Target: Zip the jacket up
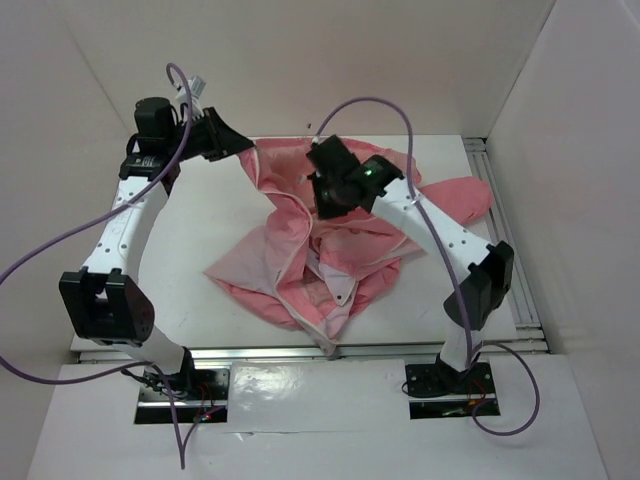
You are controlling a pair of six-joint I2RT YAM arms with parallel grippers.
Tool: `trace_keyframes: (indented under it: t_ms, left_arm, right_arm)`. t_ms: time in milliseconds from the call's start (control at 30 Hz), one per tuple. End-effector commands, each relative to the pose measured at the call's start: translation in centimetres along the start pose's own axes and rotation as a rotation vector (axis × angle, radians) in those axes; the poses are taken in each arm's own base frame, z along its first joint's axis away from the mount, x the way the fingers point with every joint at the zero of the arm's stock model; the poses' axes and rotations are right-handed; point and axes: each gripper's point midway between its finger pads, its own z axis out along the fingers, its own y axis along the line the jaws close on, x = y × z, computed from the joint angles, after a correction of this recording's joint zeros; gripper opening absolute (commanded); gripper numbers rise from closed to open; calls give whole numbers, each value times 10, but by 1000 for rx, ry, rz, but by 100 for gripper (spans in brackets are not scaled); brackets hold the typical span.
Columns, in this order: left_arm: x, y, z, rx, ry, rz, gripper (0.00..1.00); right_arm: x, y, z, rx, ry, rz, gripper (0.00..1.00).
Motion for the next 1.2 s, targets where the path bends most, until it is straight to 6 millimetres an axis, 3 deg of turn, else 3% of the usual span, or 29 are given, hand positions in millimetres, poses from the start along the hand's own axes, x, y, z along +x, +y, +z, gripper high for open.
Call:
trace_keyframes:
  t_ms: [0,67,100,133,167,200,267,300,333,400,500,533,567,600,633,667,733,800,833,967,1167]
  left_arm:
    - [-18,-19,-18,-13,-81,79,0]
    - [-10,-12,-23,-56,-78,58,0]
    - [-12,-4,-27,-86,-93,52,0]
    - [-15,0,-33,-122,-119,53,0]
    - [-8,8,-34,-151,-111,36,0]
    - [-6,14,-33,-174,-113,28,0]
    - [-8,20,-43,-221,-141,26,0]
    - [-4,23,-42,-226,-133,19,0]
    - [-7,27,-44,-241,-143,8,0]
    - [-7,27,-44,-241,-143,8,0]
    - [-6,25,-44,-232,-140,-3,0]
    - [-7,23,-43,-218,-141,3,0]
    - [-6,21,-43,-209,-138,-8,0]
    - [-8,20,-43,-205,-145,-1,0]
    - [-7,18,-42,-193,-140,-12,0]
    - [-5,21,-40,-197,-134,-17,0]
    - [-5,19,-40,-189,-129,-17,0]
    - [-2,16,-37,-181,-123,-15,0]
    - [0,13,-35,-172,-116,-13,0]
    - [3,8,-33,-156,-105,-11,0]
    - [1,2,-30,-137,-100,6,0]
  right_arm:
    - [-9,-4,-6,86,-119,66,0]
    - [8,0,8,95,-96,89,0]
    - [25,2,25,95,-76,72,0]
    - [29,1,24,95,-81,120,0]
    - [51,-1,35,112,-38,106,0]
    - [48,3,36,82,-63,116,5]
    - [58,23,32,-55,-18,47,45]
    - [61,38,27,-117,0,5,54]
    - [64,45,17,-151,16,-25,59]
    - [61,52,-5,-148,-2,-75,59]
    - [30,19,-39,-59,-139,-11,57]
    - [18,-12,-40,2,-177,63,54]
    - [6,-34,-58,13,-240,127,48]
    - [12,-56,-52,41,-231,185,42]
    - [3,-103,-52,112,-255,279,42]
    - [4,-118,-52,101,-241,335,42]
    - [11,-169,-47,178,-233,446,61]
    - [26,-185,-31,166,-182,486,69]
    - [23,-205,-29,184,-211,528,73]
    - [32,-224,8,111,-179,607,76]
    - [42,-245,46,47,-134,725,84]
